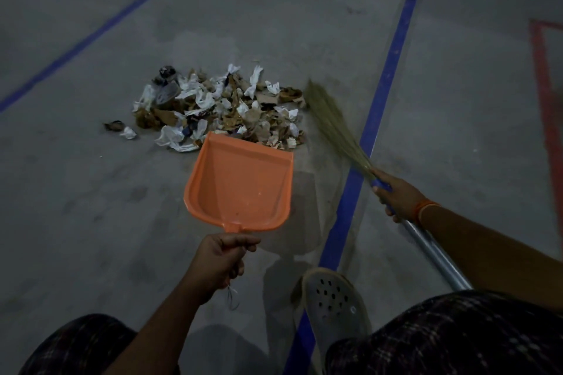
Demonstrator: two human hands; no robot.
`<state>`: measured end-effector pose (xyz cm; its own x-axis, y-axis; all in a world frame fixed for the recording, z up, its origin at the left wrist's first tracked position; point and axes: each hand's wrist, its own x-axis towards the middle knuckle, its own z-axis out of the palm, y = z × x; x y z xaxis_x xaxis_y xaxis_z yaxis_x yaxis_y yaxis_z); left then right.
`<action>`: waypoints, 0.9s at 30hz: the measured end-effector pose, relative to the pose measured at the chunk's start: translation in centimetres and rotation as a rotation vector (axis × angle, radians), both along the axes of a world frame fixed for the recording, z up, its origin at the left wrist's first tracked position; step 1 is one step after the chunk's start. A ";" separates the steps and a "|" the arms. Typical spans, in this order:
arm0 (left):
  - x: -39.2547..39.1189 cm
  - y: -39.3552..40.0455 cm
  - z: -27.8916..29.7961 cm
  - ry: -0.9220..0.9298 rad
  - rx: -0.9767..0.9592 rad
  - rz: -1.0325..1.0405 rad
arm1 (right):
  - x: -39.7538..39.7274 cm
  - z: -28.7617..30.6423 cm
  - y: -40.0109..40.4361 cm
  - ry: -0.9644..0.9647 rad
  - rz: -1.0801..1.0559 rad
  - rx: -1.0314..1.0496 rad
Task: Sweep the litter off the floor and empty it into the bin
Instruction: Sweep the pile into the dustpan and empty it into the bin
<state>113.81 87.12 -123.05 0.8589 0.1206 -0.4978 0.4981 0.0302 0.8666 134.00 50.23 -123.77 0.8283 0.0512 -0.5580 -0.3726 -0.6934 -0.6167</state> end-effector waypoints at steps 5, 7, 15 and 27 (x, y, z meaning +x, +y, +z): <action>-0.8 1.4 -0.3 0.031 0.002 0.021 | -0.5 -0.3 -0.1 0.035 0.111 0.006; -0.9 1.9 -0.5 0.042 0.006 0.032 | -0.9 -0.2 0.2 0.031 0.138 0.008; -0.4 1.7 -0.3 0.039 0.004 0.040 | -1.7 0.1 0.9 0.002 0.266 -0.020; -2.7 2.8 0.5 0.052 0.002 0.035 | -2.5 2.0 -1.6 -0.080 0.268 -0.076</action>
<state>111.14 89.96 -122.54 0.8271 0.1514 -0.5413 0.5410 0.0471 0.8397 131.54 48.64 -121.80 0.8321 0.2349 -0.5024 -0.1224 -0.8057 -0.5795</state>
